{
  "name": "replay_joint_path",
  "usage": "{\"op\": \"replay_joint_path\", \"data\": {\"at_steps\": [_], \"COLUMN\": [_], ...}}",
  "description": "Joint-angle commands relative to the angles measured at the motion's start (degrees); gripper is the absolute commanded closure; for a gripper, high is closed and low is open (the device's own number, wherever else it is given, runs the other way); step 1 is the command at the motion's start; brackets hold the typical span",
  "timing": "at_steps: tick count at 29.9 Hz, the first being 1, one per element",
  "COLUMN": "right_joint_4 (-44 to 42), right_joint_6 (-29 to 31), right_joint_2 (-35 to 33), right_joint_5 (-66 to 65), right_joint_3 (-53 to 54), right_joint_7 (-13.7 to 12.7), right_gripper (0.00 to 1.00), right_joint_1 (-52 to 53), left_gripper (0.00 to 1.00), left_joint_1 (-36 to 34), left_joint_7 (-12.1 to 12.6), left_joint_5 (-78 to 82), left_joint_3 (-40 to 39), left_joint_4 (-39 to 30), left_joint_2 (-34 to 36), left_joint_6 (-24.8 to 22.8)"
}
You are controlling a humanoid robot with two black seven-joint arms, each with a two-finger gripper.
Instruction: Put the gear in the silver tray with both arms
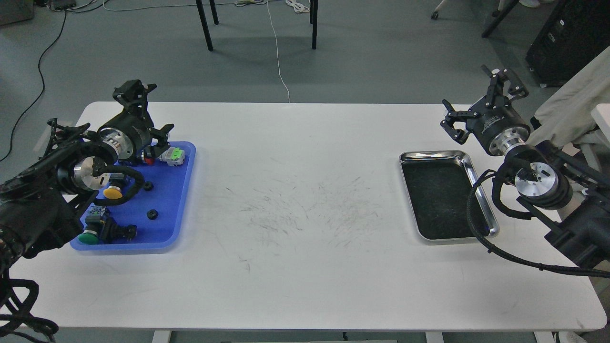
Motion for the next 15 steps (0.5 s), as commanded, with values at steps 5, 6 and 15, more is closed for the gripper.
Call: {"op": "replay_joint_path", "data": {"at_steps": [5, 6, 15], "right_joint_4": [0.0, 0.1, 0.0], "right_joint_6": [0.0, 0.0, 0.2], "right_joint_2": [0.1, 0.1, 0.4], "right_joint_5": [0.0, 0.0, 0.0], "right_joint_3": [0.0, 0.0, 0.1], "right_joint_7": [0.0, 0.0, 0.2], "right_gripper": [0.01, 0.01, 0.01], "right_joint_1": [-0.1, -0.2, -0.7], "left_gripper": [0.02, 0.02, 0.02], "left_joint_1": [0.2, 0.6, -0.4], "left_joint_7": [1.1, 1.2, -2.8], "left_joint_5": [-0.9, -0.5, 4.3], "left_joint_3": [-0.7, -0.4, 10.0], "left_joint_4": [2.0, 1.7, 1.3], "left_joint_2": [-2.2, -2.3, -2.4], "left_joint_6": [-1.1, -1.3, -3.1]}}
